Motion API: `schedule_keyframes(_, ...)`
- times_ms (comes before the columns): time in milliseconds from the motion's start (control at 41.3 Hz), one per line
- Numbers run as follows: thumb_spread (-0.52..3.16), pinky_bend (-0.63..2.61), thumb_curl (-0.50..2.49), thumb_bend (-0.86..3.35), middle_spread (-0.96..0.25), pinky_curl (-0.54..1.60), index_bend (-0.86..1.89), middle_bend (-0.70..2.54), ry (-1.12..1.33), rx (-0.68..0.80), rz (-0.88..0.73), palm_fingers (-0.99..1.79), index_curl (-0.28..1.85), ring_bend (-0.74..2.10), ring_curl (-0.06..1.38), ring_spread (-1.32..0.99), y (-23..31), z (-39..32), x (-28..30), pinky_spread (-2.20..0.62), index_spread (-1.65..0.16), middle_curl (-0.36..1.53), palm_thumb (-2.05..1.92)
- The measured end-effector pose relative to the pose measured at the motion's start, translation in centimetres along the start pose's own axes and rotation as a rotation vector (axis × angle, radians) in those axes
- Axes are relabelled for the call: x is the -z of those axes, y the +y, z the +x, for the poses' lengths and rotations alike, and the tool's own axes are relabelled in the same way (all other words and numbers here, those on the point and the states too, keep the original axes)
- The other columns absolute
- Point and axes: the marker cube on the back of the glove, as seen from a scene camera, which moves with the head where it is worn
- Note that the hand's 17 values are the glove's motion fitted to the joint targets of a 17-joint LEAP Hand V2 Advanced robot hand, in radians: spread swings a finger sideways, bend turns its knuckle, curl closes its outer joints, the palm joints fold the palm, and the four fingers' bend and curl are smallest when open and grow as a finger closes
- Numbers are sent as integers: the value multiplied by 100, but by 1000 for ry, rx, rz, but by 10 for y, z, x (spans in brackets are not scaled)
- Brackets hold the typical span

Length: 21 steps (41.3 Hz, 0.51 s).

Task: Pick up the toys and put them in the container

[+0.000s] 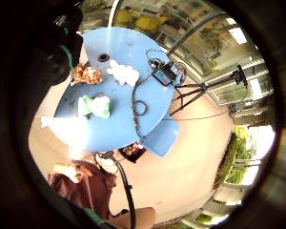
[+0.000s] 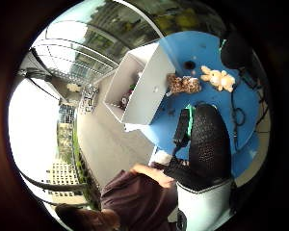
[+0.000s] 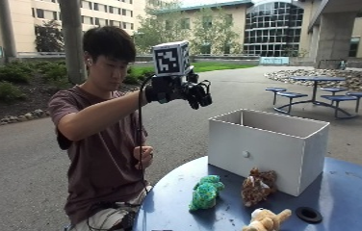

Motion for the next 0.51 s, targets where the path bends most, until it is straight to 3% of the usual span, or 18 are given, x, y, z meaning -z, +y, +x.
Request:
schedule_keyframes(48,50,59,4,18,-8,13,22,7,11,-7,2,67,5,42,9,-11,1,-7,4,-13,-9,0,22)
schedule_keyframes(97,66,60,6,20,-12,17,20,21,26,-16,5,68,9,43,13,-14,1,-14,8,-16,-11,4,22)
schedule_keyframes(242,104,64,11,23,-12,24,18,20,42,4,38,62,14,48,18,-20,6,-36,19,-22,-16,8,22)
schedule_keyframes(315,117,65,13,24,-15,25,18,20,85,3,71,61,15,50,20,-22,6,-47,28,-23,-17,9,21)
schedule_keyframes(339,121,69,14,24,-13,27,21,7,104,-5,81,54,16,53,21,-23,5,-48,31,-24,-18,6,20)
schedule_keyframes(436,132,73,16,24,-14,29,22,11,176,-58,107,52,19,59,23,-24,-7,-42,44,-25,-19,6,18)
schedule_keyframes(460,134,71,17,24,-16,28,19,24,186,-68,109,58,19,57,22,-25,-12,-37,47,-25,-19,10,18)
schedule_keyframes(508,139,75,18,24,-14,30,23,12,185,-85,107,51,21,61,24,-25,-21,-25,51,-26,-20,7,17)
